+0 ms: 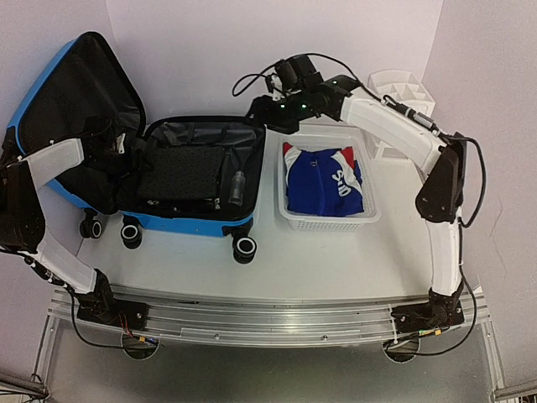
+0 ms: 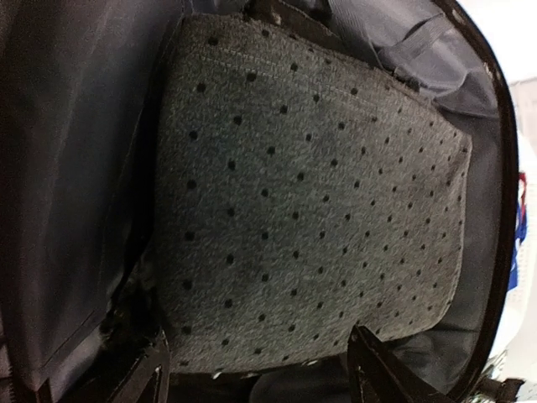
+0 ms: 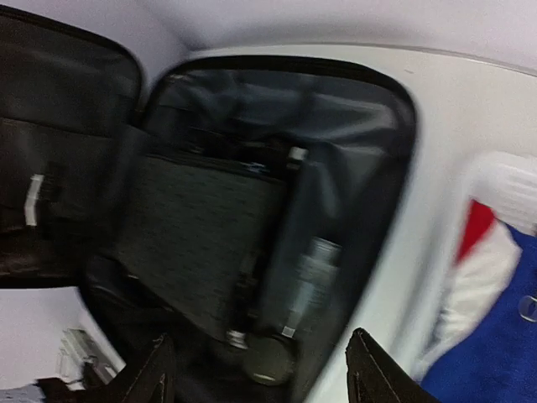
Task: Open, take out, and arrange the luggage
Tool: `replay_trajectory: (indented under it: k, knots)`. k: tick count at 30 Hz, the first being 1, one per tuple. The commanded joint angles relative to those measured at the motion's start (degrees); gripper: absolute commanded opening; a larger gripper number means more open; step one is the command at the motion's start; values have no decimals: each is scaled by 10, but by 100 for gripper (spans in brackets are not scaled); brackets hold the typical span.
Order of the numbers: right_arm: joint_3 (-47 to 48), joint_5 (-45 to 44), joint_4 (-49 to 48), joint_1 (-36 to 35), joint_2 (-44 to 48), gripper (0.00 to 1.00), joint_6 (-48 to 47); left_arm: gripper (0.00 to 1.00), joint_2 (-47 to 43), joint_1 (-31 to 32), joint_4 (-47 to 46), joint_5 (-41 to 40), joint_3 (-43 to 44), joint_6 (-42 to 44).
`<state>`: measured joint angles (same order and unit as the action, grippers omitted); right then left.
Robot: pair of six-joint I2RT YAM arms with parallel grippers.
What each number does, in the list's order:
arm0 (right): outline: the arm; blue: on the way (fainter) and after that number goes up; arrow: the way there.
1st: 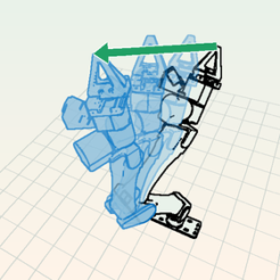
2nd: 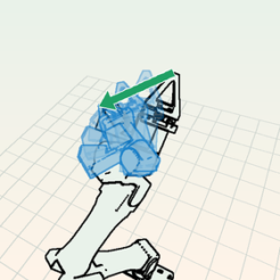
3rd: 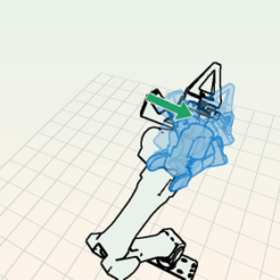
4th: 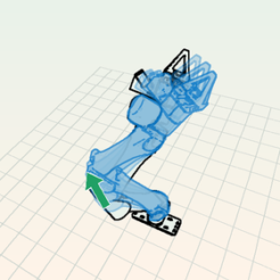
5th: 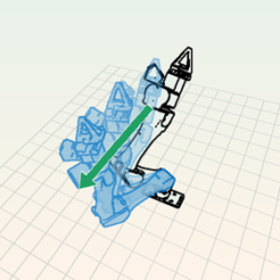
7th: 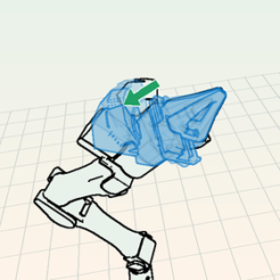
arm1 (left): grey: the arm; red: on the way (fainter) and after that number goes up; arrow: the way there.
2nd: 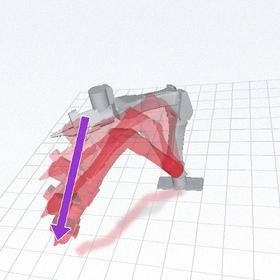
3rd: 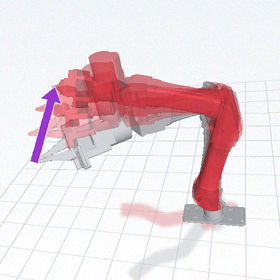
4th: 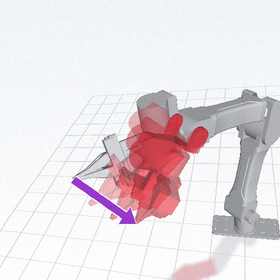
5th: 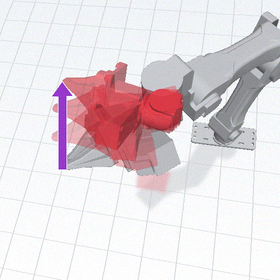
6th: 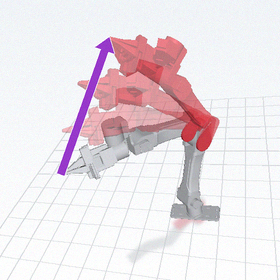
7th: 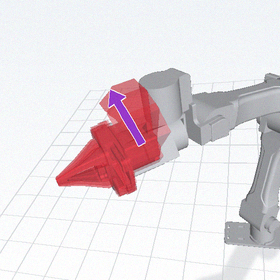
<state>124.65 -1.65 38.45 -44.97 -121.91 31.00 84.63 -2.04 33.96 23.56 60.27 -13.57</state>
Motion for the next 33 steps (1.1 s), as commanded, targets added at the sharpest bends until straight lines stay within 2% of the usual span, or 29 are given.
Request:
replay_trajectory:
  k: [1,4,8,13,18,19,22,23,28,31,33]
  knots:
    - [103,103,-86,-20,-124,65,89,74,30,0,-40,2,22,-60]
    - [158,113,-102,-37,-185,65,113,76,58,0,-43,-18,32,-67]
    - [188,102,-120,-52,-249,65,148,76,94,0,-49,-14,39,-78]
    - [205,93,-126,-58,-305,68,176,76,120,0,-63,-12,32,-82]
    - [204,112,-135,-63,-338,66,198,75,142,1,-90,-7,23,-80]
    - [208,124,-141,-64,-346,63,203,74,146,1,-96,-6,22,-80]
    - [234,144,-156,-63,-371,45,211,70,160,1,-103,12,29,-81]
    - [235,143,-159,-64,-371,41,212,67,163,2,-103,23,34,-83]
    - [219,149,-191,-64,-367,34,218,56,174,16,-113,66,41,-86]
    - [219,147,-192,-64,-365,20,216,41,175,19,-105,80,52,-83]
    - [201,132,-192,-65,-348,18,208,31,169,19,-89,76,68,-69]
